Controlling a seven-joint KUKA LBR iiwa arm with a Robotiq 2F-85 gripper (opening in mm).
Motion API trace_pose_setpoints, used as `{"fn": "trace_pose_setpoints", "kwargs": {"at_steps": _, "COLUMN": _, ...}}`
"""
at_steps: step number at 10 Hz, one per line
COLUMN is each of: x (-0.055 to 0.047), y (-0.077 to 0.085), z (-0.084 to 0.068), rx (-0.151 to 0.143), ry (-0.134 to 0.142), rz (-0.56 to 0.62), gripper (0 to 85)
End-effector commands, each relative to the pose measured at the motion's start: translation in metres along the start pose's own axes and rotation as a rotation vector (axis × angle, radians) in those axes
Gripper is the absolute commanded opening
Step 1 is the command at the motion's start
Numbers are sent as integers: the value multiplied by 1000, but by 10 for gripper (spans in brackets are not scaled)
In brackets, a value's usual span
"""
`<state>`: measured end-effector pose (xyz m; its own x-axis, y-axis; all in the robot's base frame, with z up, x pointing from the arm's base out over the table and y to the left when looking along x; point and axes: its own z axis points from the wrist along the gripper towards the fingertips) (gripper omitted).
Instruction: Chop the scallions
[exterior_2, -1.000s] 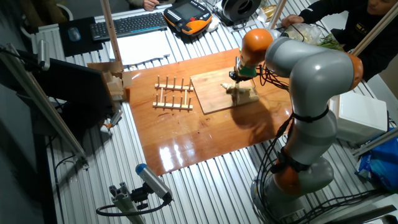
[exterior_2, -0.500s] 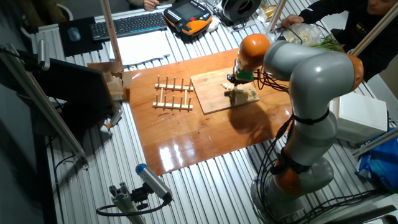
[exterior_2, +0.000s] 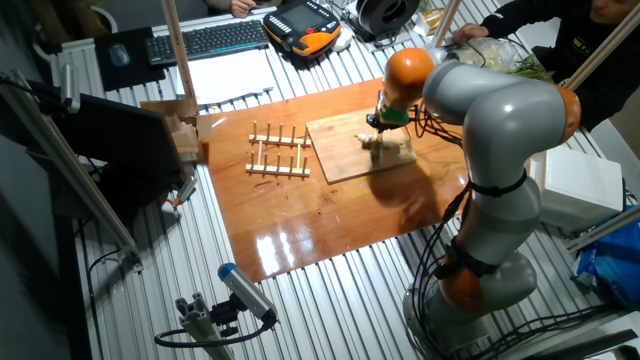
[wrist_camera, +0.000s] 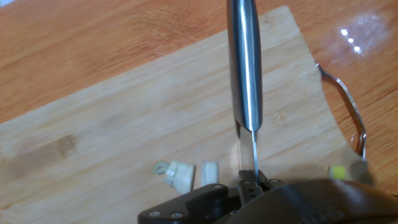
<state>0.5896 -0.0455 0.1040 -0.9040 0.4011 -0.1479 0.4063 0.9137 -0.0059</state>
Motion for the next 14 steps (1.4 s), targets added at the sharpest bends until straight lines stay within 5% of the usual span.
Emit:
{"fn": "trace_pose_setpoints", "kwargs": {"at_steps": 1, "x": 0, "y": -1, "z": -7, "rx": 4, "ry": 9, "rz": -1, "gripper": 0}}
{"fn": "trace_pose_setpoints", "kwargs": {"at_steps": 7, "x": 2, "y": -6, "z": -13, "rx": 6, "ry": 15, "rz": -39, "gripper": 0}}
{"fn": "trace_pose_setpoints", "kwargs": {"at_steps": 14, "x": 4, "y": -12, "z": 5, "rx": 3, "ry": -7, "rz": -48, "gripper": 0}}
